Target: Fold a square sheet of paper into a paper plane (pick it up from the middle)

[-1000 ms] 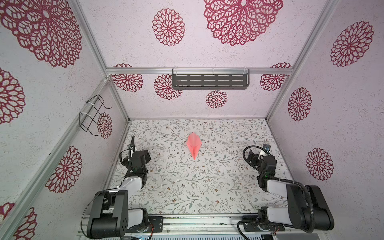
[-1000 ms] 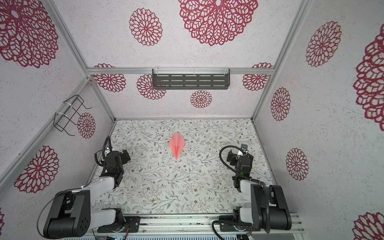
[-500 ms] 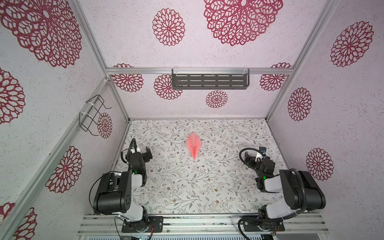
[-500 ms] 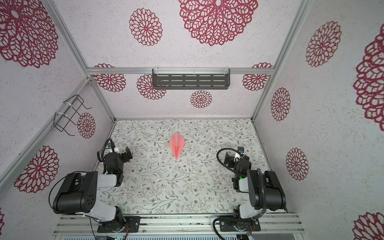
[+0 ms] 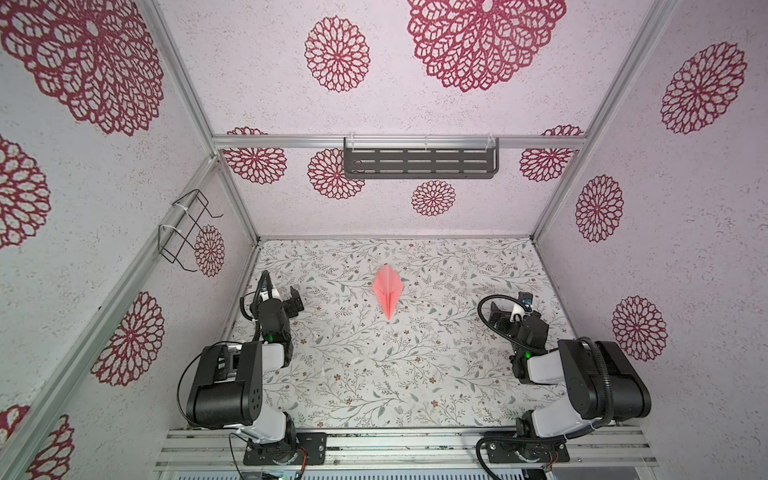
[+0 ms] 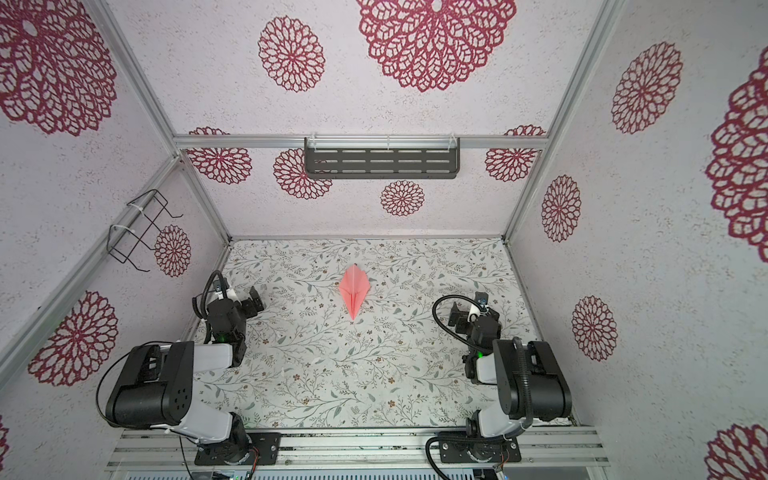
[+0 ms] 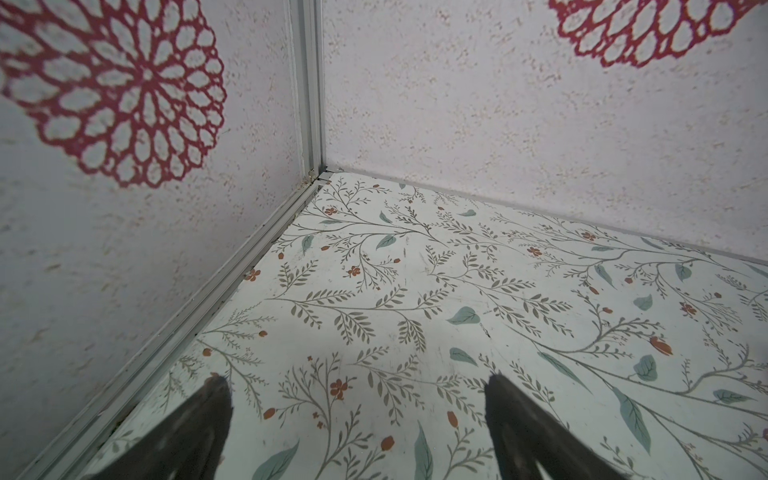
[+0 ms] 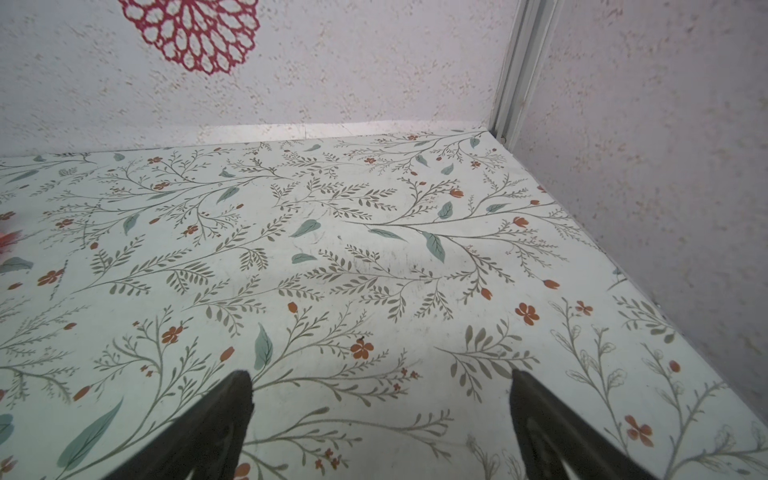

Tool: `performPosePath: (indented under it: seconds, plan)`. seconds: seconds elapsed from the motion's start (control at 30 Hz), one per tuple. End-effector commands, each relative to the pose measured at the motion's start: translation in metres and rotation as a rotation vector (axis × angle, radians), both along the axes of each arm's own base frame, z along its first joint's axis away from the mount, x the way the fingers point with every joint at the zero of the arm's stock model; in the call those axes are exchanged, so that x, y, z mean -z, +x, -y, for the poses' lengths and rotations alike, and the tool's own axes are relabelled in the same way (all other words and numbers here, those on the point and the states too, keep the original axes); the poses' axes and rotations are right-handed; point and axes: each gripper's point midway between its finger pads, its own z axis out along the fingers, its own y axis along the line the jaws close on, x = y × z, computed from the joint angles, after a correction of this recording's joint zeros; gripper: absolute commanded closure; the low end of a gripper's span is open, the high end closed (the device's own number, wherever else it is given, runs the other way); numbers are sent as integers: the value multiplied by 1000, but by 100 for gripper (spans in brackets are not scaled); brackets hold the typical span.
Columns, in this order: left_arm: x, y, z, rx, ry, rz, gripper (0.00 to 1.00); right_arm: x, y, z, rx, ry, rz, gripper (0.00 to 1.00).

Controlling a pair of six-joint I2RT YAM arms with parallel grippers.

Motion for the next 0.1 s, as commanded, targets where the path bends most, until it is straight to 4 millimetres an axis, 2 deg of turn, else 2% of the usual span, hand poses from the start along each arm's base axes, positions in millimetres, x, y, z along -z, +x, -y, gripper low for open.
performPosePath:
  seconds: [0.0, 0.07]
  plan:
    - [2, 1, -3, 1, 9, -13, 3, -17, 8, 2, 13, -22, 56, 1]
    - [2, 1, -2, 2, 10, -14, 3, -18, 7, 2, 12, -22, 61, 1]
